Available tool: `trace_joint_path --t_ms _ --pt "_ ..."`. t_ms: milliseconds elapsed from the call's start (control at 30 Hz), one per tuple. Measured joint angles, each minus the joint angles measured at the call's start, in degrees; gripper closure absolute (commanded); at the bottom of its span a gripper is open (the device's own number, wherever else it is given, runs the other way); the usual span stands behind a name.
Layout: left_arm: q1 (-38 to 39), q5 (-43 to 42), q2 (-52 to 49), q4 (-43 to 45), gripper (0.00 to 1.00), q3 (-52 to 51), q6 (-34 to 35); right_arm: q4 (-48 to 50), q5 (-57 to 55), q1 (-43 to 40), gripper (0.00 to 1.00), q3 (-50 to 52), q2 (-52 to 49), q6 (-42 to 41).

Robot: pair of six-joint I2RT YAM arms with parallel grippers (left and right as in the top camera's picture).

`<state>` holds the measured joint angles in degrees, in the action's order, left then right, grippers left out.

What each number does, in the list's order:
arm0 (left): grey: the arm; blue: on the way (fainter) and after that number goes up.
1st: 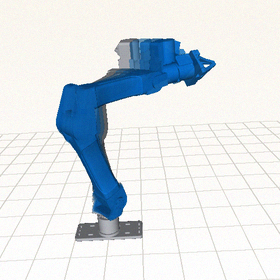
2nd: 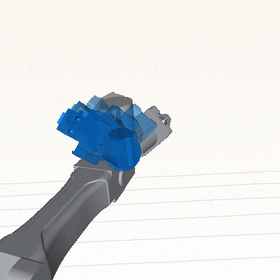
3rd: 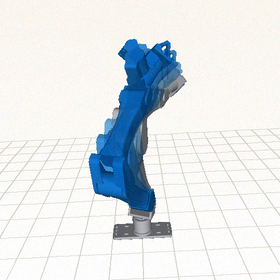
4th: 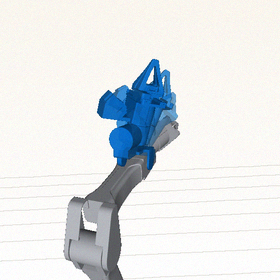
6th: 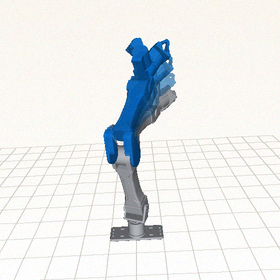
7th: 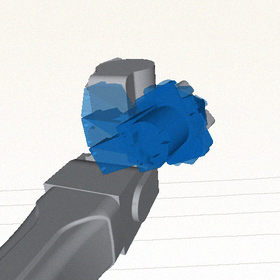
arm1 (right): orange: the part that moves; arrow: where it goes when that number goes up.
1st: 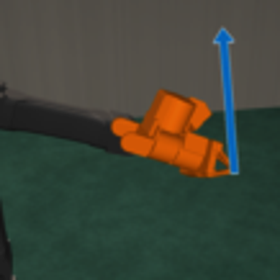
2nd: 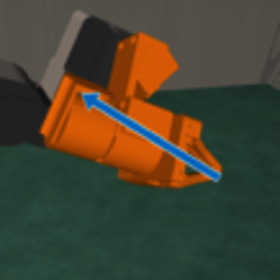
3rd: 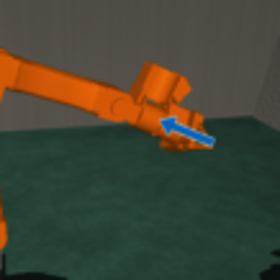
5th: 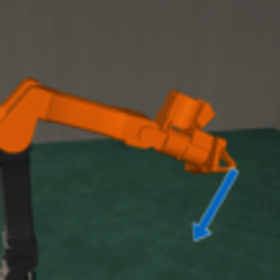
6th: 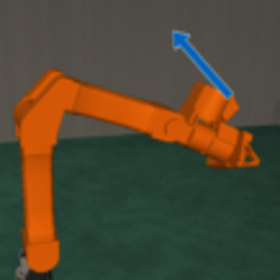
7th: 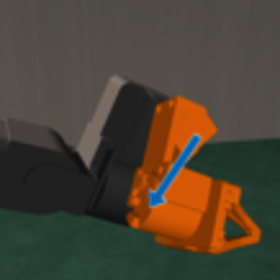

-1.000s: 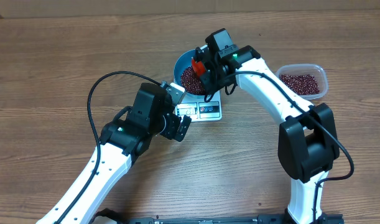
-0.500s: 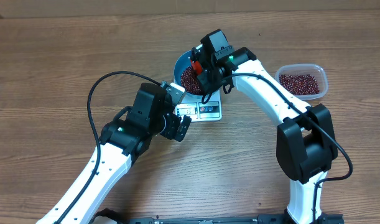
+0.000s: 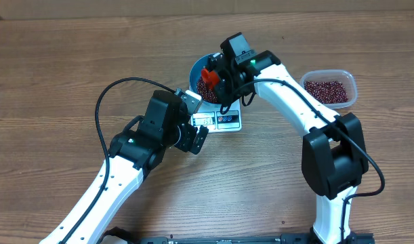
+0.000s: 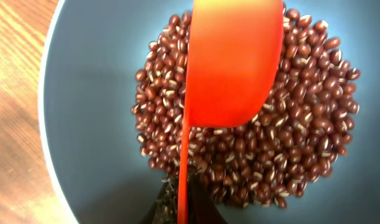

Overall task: Scoop item into bowl and weigh 150g on scale
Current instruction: 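Lower the scoop into the bowl and scoop out a few beans, then lift the scoop out of the bowl and carry it to the tub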

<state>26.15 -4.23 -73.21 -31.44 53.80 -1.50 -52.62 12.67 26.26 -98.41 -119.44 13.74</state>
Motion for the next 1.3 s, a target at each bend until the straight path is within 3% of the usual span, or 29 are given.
trace_joint_path --t_ms 700,1300 --pt "0.0 0.0 0.0 0.0 0.01 0.0 0.0 -10.97 18.43 -10.4 0.96 -6.97 0.55 0.04" --pt "0.0 0.0 0.0 0.0 0.0 0.0 0.0 -17.62 20.59 -15.8 0.96 -7.78 6.69 2.78"
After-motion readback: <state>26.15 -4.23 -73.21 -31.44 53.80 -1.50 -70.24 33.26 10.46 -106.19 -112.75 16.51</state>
